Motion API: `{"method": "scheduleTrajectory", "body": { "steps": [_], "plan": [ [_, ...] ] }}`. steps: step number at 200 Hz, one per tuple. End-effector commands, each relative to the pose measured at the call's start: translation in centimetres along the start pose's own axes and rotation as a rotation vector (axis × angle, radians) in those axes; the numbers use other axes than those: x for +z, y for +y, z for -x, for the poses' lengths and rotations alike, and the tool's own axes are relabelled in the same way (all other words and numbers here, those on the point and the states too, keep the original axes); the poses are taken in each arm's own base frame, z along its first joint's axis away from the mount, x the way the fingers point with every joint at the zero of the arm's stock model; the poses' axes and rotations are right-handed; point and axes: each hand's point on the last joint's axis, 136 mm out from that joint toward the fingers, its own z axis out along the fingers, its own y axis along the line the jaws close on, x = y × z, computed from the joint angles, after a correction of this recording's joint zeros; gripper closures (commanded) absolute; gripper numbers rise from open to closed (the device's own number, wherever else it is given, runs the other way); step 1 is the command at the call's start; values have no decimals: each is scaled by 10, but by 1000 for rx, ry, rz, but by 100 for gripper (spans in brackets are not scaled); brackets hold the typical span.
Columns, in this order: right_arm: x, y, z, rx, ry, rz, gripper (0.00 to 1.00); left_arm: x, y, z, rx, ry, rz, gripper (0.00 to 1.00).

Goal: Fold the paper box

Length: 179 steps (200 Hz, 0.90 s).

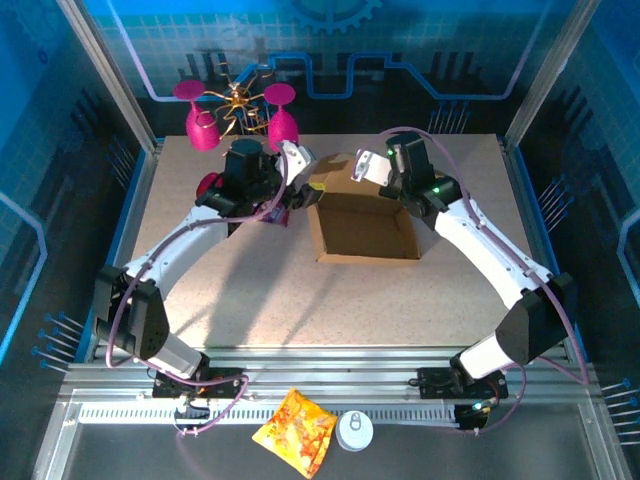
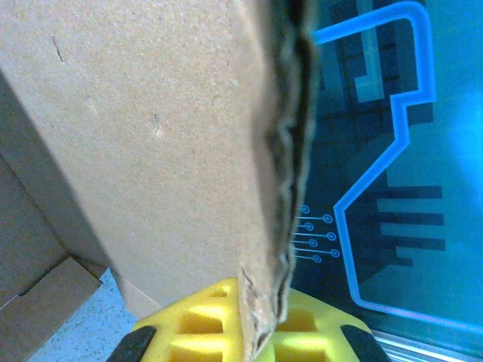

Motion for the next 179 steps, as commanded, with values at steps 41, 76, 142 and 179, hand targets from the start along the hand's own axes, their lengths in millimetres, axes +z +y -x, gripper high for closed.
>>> {"method": "scheduleTrajectory", "body": {
  "steps": [41,76,142,179],
  "plan": [
    [-7,4,5,3,-20,8,100,29,-4,17,99,17,6,32],
    [-5,5,6,7,-9,6,100,35,0,14,106,58,74,47],
    [-2,6,10,17,-6,11,100,36,4,8,75,91,138,69],
    [-3,6,14,49,-8,20,100,42,0,4,58,116,158,88]
  ]
}}
